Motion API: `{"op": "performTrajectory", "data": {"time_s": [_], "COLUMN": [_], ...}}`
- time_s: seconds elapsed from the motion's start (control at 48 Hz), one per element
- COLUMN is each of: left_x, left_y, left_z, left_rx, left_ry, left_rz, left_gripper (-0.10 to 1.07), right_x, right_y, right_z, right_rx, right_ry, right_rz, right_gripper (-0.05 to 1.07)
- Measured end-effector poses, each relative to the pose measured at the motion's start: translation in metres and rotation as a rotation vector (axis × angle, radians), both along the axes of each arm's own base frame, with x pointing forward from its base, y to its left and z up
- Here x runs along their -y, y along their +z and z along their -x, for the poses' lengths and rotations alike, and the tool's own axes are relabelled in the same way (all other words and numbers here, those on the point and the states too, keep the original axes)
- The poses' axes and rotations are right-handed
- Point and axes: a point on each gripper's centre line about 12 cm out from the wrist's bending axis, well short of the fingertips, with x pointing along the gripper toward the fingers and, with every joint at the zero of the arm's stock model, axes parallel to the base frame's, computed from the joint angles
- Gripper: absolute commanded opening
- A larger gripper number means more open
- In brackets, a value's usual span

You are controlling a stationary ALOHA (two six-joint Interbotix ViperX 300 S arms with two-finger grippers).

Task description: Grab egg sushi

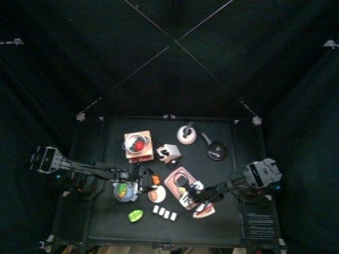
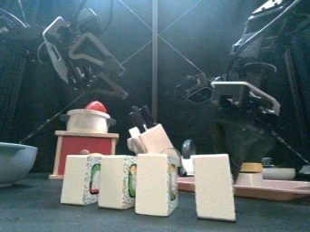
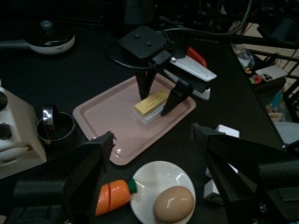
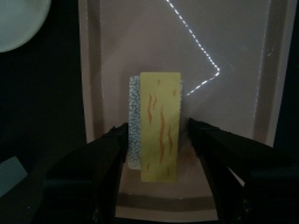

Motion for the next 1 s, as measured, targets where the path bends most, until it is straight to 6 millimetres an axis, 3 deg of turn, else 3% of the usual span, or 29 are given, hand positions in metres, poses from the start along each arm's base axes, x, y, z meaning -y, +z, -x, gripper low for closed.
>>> {"op": "performTrajectory", "data": {"time_s": [0.333, 0.604, 0.771, 1.0], "left_x": [0.0, 0.0, 0.0, 0.0], "left_y": [0.0, 0.002, 0.002, 0.002], "left_z": [0.0, 0.002, 0.002, 0.002], "left_rx": [0.0, 0.008, 0.008, 0.006], "left_ry": [0.001, 0.001, 0.0, -0.001], "left_rz": [0.001, 0.0, -0.001, -0.001], "left_gripper": [1.02, 1.02, 1.02, 1.02], "right_x": [0.001, 0.002, 0.003, 0.016], "right_y": [-0.001, 0.018, 0.019, 0.025], "right_z": [0.0, 0.0, 0.0, 0.002], "right_rx": [-0.004, 0.042, 0.043, 0.029], "right_ry": [-0.004, 0.003, 0.003, -0.049], "right_rz": [0.002, 0.001, 0.003, 0.021], "right_gripper": [0.71, 0.71, 0.71, 0.71]}}
